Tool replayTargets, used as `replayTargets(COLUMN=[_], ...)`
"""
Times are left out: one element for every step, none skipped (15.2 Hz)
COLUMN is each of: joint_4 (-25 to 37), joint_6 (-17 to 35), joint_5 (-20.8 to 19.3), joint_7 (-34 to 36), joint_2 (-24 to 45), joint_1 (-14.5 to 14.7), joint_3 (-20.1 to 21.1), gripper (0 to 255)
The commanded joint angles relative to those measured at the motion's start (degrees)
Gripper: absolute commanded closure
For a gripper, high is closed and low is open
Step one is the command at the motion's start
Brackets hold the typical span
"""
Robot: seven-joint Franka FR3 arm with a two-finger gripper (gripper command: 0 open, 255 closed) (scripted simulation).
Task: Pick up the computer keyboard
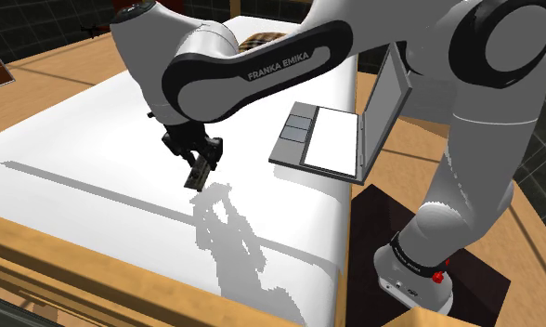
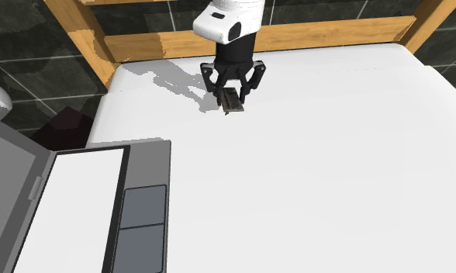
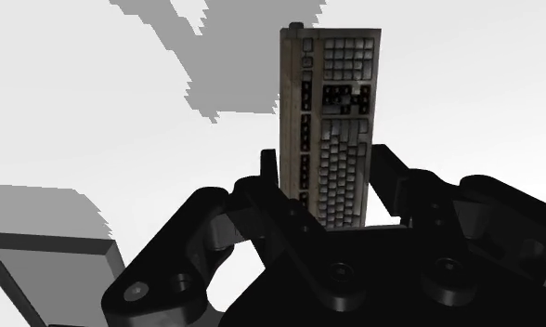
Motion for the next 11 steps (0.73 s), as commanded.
replayTargets(joint_4=[0.96,1.54,2.14,2.76,3.39,4.05,4.71,5.4,6.11,6.2,6.21], joint_6=[-1.28,-1.94,-2.61,-3.28,-3.96,-4.66,-5.36,-6.06,-6.78,-6.88,-6.89], joint_5=[0.59,0.78,0.97,1.13,1.29,1.43,1.55,1.67,1.76,1.79,1.78], joint_7=[-0.54,-0.75,-0.95,-1.15,-1.34,-1.53,-1.71,-1.88,-2.04,-2.07,-2.07], joint_2=[-0.63,-0.81,-0.97,-1.13,-1.26,-1.38,-1.49,-1.58,-1.65,-1.67,-1.66], joint_1=[-0.18,-0.18,-0.16,-0.13,-0.09,-0.04,0.03,0.11,0.2,0.2,0.21], joint_3=[0.29,0.39,0.47,0.56,0.63,0.7,0.76,0.81,0.86,0.87,0.87], gripper=[255,255,255,255,255,255,255,255,255,255,255])
